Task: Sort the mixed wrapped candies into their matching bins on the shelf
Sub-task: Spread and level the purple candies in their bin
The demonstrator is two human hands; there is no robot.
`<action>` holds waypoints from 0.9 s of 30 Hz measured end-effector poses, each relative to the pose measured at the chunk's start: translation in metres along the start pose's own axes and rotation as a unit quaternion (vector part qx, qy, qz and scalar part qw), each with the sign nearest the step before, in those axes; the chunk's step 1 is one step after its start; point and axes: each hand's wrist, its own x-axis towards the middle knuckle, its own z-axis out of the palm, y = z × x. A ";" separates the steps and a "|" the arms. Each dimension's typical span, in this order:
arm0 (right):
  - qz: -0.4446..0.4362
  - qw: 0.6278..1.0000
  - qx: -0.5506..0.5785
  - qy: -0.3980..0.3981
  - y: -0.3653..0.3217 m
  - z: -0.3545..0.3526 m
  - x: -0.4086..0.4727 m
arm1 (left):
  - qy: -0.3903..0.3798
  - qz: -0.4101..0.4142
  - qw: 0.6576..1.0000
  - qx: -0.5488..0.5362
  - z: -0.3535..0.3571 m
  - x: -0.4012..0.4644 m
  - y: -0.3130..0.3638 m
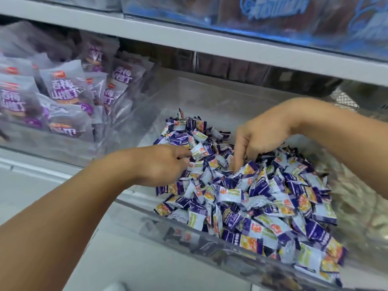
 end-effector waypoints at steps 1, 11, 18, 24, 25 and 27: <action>-0.003 1.000 0.009 0.024 0.000 0.000 0.003 | 0.011 -0.003 1.000 -0.007 0.000 0.000 -0.001; 0.023 0.992 -0.118 0.041 0.000 0.011 0.028 | -0.083 -0.021 0.995 0.057 0.010 -0.008 0.018; -0.049 0.988 0.032 0.144 -0.009 0.002 0.025 | -0.095 0.001 0.993 -0.072 0.013 -0.010 0.014; -0.136 0.973 0.126 0.137 -0.021 0.000 0.001 | -0.101 0.017 0.993 -0.061 0.005 -0.019 0.009; -0.135 0.984 0.094 0.075 -0.023 0.005 -0.001 | -0.099 0.020 0.994 -0.037 0.003 -0.020 0.009; -0.111 0.993 0.029 -0.001 -0.027 0.012 0.005 | -0.095 0.013 0.995 -0.003 0.000 -0.021 0.007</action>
